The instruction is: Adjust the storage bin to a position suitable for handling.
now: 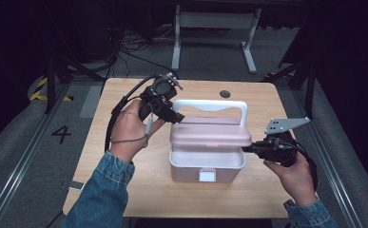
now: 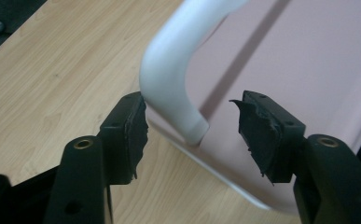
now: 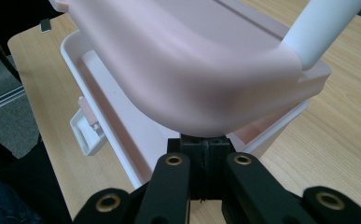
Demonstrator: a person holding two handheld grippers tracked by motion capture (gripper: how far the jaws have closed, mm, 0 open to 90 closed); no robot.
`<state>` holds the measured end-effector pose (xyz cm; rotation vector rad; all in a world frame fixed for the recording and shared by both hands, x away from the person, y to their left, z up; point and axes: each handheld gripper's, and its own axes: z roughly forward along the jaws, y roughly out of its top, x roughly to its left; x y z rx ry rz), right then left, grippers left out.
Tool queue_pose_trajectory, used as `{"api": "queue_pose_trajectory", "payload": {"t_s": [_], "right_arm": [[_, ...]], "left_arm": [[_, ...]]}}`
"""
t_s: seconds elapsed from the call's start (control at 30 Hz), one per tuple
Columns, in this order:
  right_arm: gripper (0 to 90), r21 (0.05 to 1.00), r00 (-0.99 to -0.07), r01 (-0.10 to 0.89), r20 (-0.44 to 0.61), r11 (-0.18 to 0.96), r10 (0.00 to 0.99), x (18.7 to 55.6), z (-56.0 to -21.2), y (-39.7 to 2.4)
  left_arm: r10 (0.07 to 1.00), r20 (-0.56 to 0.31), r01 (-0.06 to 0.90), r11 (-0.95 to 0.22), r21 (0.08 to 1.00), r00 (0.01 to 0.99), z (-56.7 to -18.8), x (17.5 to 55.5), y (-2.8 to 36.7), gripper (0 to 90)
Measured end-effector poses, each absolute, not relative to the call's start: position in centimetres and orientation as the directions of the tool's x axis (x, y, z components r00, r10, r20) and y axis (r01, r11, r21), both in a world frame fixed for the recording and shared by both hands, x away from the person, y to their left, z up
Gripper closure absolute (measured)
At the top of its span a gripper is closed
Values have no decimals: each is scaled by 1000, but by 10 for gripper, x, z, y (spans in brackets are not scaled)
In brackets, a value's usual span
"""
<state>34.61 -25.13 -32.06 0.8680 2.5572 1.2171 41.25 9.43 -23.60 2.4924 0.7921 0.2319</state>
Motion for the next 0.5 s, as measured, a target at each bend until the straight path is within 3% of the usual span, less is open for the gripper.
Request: {"api": "queue_pose_trajectory", "payload": {"t_s": [0.5], "right_arm": [[900, 779, -809, 405, 62, 478, 584, 349, -310, -250]], "left_arm": [[587, 54, 514, -747, 420, 808, -260, 382, 130, 403]]}}
